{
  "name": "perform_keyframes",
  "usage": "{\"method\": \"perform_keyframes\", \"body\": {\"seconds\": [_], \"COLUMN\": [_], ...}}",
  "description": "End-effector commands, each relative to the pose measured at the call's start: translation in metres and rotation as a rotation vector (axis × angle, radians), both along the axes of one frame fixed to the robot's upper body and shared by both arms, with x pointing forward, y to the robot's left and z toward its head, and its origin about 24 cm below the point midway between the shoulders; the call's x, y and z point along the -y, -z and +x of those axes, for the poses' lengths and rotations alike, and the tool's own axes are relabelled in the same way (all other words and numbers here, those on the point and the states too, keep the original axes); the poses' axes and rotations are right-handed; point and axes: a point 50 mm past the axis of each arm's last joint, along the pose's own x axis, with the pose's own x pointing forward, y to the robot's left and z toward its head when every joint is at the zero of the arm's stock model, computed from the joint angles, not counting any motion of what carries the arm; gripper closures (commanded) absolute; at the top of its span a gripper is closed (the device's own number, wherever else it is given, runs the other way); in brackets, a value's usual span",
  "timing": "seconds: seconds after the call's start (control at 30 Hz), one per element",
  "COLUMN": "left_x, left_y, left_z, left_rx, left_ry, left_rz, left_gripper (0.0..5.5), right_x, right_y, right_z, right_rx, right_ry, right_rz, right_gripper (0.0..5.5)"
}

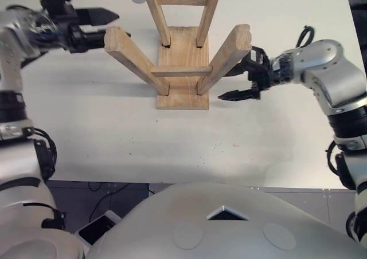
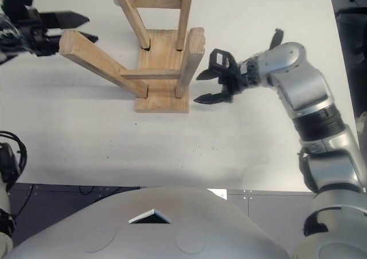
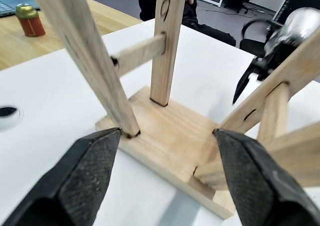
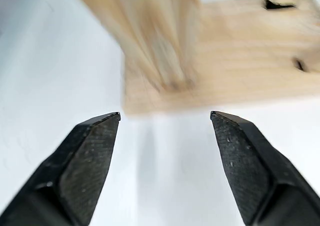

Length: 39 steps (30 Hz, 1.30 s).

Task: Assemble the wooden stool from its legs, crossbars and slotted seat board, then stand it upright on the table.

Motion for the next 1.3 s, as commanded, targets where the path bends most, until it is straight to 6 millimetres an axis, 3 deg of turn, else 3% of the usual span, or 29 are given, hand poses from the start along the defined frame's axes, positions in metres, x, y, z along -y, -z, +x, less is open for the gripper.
{"method": "perform_keyframes", "body": {"seconds": [0.03, 0.1, 0.3, 0.43, 0.5, 0.63, 0.73, 0.83, 0.93, 1.03, 1.17, 1.3], "left_x": [0.024, 0.035, 0.057, 0.099, 0.105, 0.075, 0.024, -0.007, -0.021, -0.025, -0.034, -0.036], "left_y": [0.024, 0.027, 0.046, 0.052, 0.054, 0.059, 0.054, 0.037, 0.041, 0.051, 0.059, 0.059], "left_z": [-0.009, -0.014, -0.051, -0.089, -0.094, -0.084, -0.047, -0.007, 0.003, 0.0, -0.006, -0.007], "left_rx": [0.003, 0.005, -0.078, -0.152, -0.161, -0.151, -0.048, 0.084, 0.1, 0.076, 0.047, 0.04], "left_ry": [-0.042, -0.048, 0.016, 0.202, 0.203, 0.106, -0.074, -0.209, -0.213, -0.186, -0.216, -0.224], "left_rz": [-0.092, -0.142, -0.251, -0.369, -0.382, -0.269, -0.109, -0.082, -0.005, 0.029, 0.04, 0.042], "left_gripper": [2.04, 2.04, 2.04, 2.04, 2.04, 2.04, 2.04, 2.04, 2.04, 2.04, 2.04, 2.04], "right_x": [0.003, -0.007, -0.03, -0.016, -0.01, 0.001, -0.002, -0.021, -0.044, -0.061, -0.073, -0.072], "right_y": [-0.002, -0.01, -0.017, -0.007, -0.004, 0.008, 0.015, 0.019, 0.025, 0.034, 0.042, 0.046], "right_z": [-0.036, -0.047, -0.021, 0.005, 0.009, 0.005, -0.022, -0.029, -0.038, -0.046, -0.046, -0.044], "right_rx": [-0.223, -0.311, -0.027, 0.278, 0.332, 0.301, 0.098, 0.089, 0.082, 0.078, 0.113, 0.185], "right_ry": [-0.142, -0.17, -0.024, 0.001, -0.007, -0.025, -0.042, 0.056, 0.141, 0.225, 0.326, 0.414], "right_rz": [0.087, 0.227, 0.403, 0.254, 0.223, 0.167, 0.263, 0.391, 0.485, 0.527, 0.55, 0.573], "right_gripper": [2.22, 2.22, 2.22, 2.22, 2.22, 2.22, 2.22, 2.22, 2.22, 2.22, 2.89, 3.6]}}
